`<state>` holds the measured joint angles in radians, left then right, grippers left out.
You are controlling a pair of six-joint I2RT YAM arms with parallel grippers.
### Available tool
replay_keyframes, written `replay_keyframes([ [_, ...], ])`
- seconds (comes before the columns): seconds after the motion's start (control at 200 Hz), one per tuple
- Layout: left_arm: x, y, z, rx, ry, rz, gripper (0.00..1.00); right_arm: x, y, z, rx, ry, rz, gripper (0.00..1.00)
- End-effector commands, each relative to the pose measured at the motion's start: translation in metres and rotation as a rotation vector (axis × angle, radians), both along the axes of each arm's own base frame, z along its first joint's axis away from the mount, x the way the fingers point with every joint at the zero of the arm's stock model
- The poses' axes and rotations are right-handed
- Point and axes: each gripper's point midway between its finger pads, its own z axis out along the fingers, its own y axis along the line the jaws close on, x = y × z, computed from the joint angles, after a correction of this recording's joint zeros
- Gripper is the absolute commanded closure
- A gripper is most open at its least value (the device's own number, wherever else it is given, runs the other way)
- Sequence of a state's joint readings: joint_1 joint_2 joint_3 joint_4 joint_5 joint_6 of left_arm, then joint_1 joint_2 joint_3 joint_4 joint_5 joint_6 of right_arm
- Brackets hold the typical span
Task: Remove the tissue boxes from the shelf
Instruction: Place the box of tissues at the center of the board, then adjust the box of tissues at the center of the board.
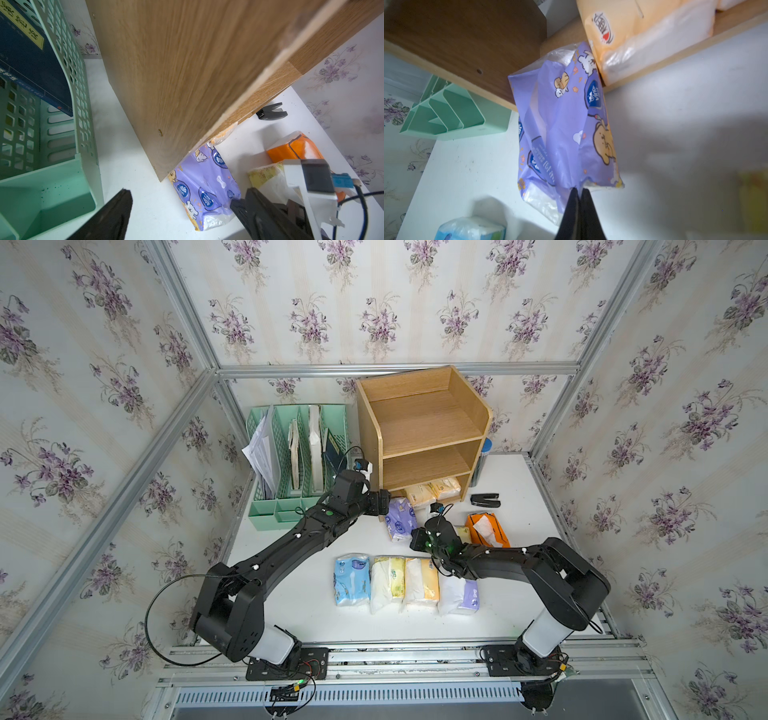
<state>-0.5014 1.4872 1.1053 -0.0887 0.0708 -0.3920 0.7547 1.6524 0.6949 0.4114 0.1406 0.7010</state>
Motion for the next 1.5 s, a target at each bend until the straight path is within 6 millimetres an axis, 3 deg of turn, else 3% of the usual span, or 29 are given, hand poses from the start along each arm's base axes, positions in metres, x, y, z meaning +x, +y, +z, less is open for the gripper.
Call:
replay_keyframes([
  [0.0, -0.002, 0.001, 0.005, 0.002, -0.004, 0.015, 0.11, -0.018, -0.022, -0.011, -0.073, 0.042, -0.055, 1.0],
  [0.22, -0.008, -0.005, 0.01, 0.013, -0.009, 0.004, 0.1, -0.058, -0.045, -0.014, -0.067, 0.066, -0.066, 0.96],
  [0.345, -0.011, -0.011, 0.01, 0.021, -0.011, -0.003, 0.1, -0.073, -0.052, -0.004, -0.052, 0.056, -0.067, 0.82],
  [0.415, -0.012, -0.013, 0.01, 0.022, -0.013, -0.005, 0.11, -0.076, -0.057, 0.006, -0.043, 0.039, -0.074, 0.64],
  [0.57, -0.012, -0.02, 0.014, 0.027, -0.016, -0.014, 0.11, -0.067, -0.068, 0.045, -0.072, -0.057, -0.11, 0.33],
  [0.68, -0.01, -0.022, 0.017, 0.031, -0.027, -0.007, 0.11, -0.051, -0.059, 0.069, -0.097, -0.094, -0.091, 0.32],
  [0.804, -0.003, -0.018, 0.017, 0.041, -0.049, 0.034, 0.1, -0.032, -0.031, 0.075, -0.076, -0.102, -0.025, 0.34],
  [0.914, 0.007, -0.015, 0.017, 0.061, -0.058, 0.062, 0.1, -0.014, -0.002, 0.069, -0.102, -0.081, 0.025, 0.38],
  [1.124, 0.024, -0.003, 0.014, 0.057, -0.057, 0.123, 0.1, 0.013, 0.036, 0.028, -0.19, -0.011, 0.081, 0.44],
  [1.319, 0.038, 0.013, 0.012, 0.041, -0.036, 0.168, 0.08, 0.023, 0.03, -0.013, -0.3, 0.043, 0.051, 0.44],
  [1.494, 0.047, 0.023, 0.005, 0.04, -0.016, 0.172, 0.08, 0.026, 0.004, -0.038, -0.328, 0.106, -0.006, 0.45],
])
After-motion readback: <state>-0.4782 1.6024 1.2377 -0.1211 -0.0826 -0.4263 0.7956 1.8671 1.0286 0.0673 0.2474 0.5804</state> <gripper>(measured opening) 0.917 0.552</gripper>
